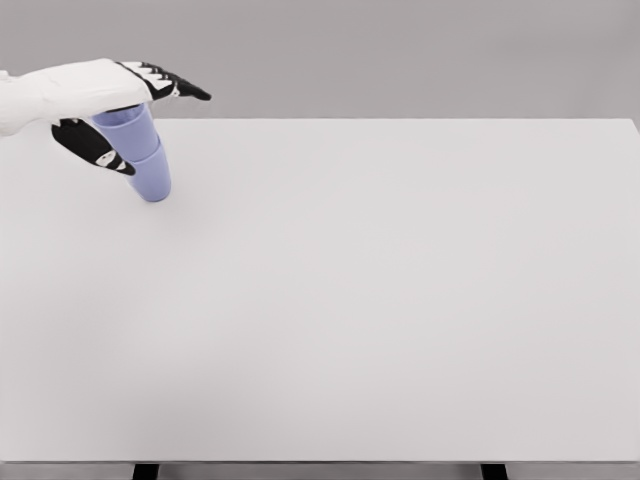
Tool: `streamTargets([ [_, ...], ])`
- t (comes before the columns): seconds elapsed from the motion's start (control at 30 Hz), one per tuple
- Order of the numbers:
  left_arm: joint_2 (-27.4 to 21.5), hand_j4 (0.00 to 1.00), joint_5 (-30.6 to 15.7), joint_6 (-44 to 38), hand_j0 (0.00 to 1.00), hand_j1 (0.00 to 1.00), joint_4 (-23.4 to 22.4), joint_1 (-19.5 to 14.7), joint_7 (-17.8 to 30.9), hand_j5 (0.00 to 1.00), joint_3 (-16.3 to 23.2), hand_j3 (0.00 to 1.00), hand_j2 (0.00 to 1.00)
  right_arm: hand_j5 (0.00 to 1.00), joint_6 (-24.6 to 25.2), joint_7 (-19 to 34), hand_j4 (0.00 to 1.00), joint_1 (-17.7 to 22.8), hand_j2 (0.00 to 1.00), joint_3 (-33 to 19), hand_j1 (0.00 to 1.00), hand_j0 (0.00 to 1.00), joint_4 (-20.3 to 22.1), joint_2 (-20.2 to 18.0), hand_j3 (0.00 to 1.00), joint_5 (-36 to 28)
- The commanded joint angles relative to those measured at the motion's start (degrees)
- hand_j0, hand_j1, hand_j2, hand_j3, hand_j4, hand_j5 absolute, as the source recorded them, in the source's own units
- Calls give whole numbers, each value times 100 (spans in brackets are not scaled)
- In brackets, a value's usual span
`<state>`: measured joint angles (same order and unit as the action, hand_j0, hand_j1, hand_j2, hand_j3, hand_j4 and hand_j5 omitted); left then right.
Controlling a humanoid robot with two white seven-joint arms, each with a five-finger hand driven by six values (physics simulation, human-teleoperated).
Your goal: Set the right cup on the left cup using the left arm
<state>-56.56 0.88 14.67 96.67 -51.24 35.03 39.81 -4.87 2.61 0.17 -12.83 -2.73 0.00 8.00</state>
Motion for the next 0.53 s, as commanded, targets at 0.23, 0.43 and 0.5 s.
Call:
streamTargets([
  [0.23, -30, 100, -44, 826, 100, 100, 467, 263, -3, 100, -255, 100, 100, 100, -5, 3, 100, -9, 100, 0, 100, 100, 0, 0, 100, -1],
  [0.43, 49, 100, -44, 2033, 100, 100, 484, 554, -3, 100, -211, 100, 100, 100, 4, 3, 100, 0, 100, 0, 100, 100, 0, 0, 100, -1],
  [0.5, 49, 100, -44, 2033, 100, 100, 484, 747, -3, 100, -202, 100, 100, 100, 4, 3, 100, 0, 100, 0, 100, 100, 0, 0, 100, -1],
])
